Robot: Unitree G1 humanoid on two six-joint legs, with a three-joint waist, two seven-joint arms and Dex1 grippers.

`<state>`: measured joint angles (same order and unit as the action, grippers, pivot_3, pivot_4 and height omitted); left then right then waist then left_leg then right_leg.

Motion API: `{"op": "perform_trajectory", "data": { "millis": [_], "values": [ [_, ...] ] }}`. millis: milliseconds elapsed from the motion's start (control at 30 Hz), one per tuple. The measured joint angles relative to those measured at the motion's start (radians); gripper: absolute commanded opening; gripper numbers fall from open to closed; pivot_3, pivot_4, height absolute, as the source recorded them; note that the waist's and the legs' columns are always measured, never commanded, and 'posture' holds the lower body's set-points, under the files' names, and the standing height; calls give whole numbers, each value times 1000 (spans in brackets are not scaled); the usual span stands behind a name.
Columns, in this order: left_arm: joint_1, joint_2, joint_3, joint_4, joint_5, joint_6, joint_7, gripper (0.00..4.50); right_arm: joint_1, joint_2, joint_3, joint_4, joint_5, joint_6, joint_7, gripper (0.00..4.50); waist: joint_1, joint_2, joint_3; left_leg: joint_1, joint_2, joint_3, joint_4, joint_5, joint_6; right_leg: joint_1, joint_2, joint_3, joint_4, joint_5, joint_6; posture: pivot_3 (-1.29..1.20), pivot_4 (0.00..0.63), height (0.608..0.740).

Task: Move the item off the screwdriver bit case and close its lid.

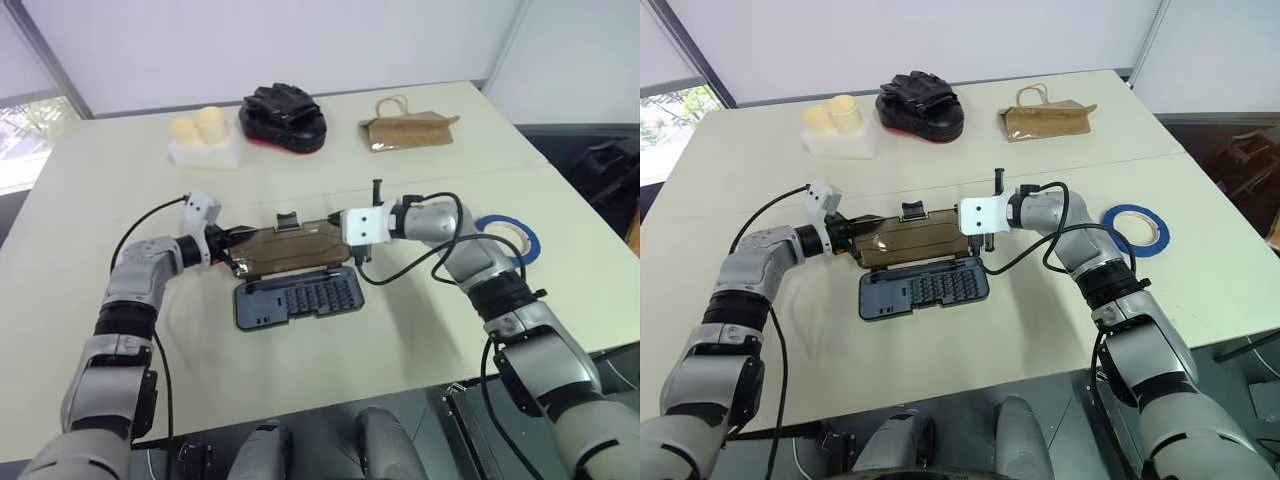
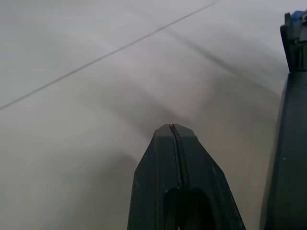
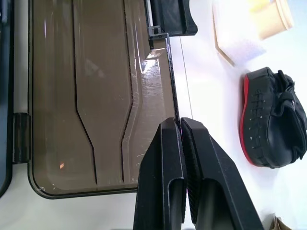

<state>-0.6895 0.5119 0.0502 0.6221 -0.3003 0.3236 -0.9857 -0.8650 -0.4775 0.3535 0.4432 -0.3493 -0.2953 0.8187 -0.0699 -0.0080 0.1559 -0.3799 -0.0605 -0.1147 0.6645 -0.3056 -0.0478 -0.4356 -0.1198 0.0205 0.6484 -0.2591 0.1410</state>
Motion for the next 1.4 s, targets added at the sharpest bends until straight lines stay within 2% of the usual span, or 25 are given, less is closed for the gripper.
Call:
{"op": "perform_trajectory", "data": {
  "millis": [67, 267, 400, 567, 700, 900, 1000, 1067, 1167, 1267, 1400],
  "values": [
    [6, 0, 0, -3, 0, 2, -10, 0, 5, -4, 0, -19, 0, 18, 1, 946, 1, 0, 0, 0, 0, 0, 0, 0, 0, 0, 0, 0, 0, 0, 0, 0, 150, 740],
    [8, 1, 1, -9, 0, 3, -25, 0, 36, -62, -3, -143, 19, 124, 83, 4068, 1, 0, 0, -1, 0, 0, 1, 0, 0, 0, 0, 0, 0, 0, 0, 0, 150, 740],
    [9, 0, 1, -18, -1, 6, -38, 0, 76, -144, -37, -320, 83, 256, 190, 4068, 4, 0, 0, -1, 0, 0, 1, 0, 0, 0, 0, -1, 0, 0, 0, 0, 150, 740],
    [24, 8, 0, -108, -25, 61, -93, 0, 153, -260, -151, -538, 180, 468, 271, 4068, 13, 0, 0, -3, 0, 0, 1, 0, 0, 0, 0, -1, -1, 0, 0, 0, 150, 740],
    [126, 87, -35, -324, -85, 172, -210, 0, 243, -342, -228, -636, 198, 574, 265, 4068, 15, 0, 0, -3, 0, 0, 1, -1, 1, 0, 0, -1, -1, 0, 0, 0, 150, 740],
    [198, 198, -70, -512, -129, 283, -306, 0, 318, -366, -253, -708, 215, 647, 237, 4068, 27, 0, 0, -3, 0, 1, 2, -1, 1, 0, 0, 1, -1, 0, 0, 0, 150, 740],
    [240, 254, -94, -568, -135, 290, -357, 0, 327, -349, -273, -741, 247, 726, 215, 4068, 30, 0, 0, -3, 0, 1, 2, -1, 1, 0, 0, 1, -1, 0, 0, 0, 150, 740],
    [263, 269, -125, -574, -121, 273, -380, 0, 324, -295, -302, -779, 300, 827, 188, 4068, 31, 0, 0, -2, 1, 1, 2, -1, 1, 0, 0, 1, -1, 0, 0, 0, 150, 740],
    [259, 258, -157, -570, -115, 265, -385, 0, 304, -219, -316, -831, 391, 979, 160, 4068, 35, 0, 0, -3, 1, 0, 2, -1, 1, 0, 0, 1, -1, 0, 0, 0, 150, 740],
    [190, 218, -165, -516, -108, 254, -369, 0, 258, -137, -360, -877, 538, 1176, 142, 4068, 44, 0, 0, -3, 0, 0, 3, -1, 1, 1, 0, 0, -1, 0, 0, 0, 150, 740],
    [82, 168, -186, -439, -93, 241, -362, 0, 243, -110, -381, -954, 758, 1387, 175, 4068, 56, 0, 0, -3, 0, 0, 3, -1, 2, 1, 0, -1, -1, 0, 0, 0, 150, 740]
  ]
}}
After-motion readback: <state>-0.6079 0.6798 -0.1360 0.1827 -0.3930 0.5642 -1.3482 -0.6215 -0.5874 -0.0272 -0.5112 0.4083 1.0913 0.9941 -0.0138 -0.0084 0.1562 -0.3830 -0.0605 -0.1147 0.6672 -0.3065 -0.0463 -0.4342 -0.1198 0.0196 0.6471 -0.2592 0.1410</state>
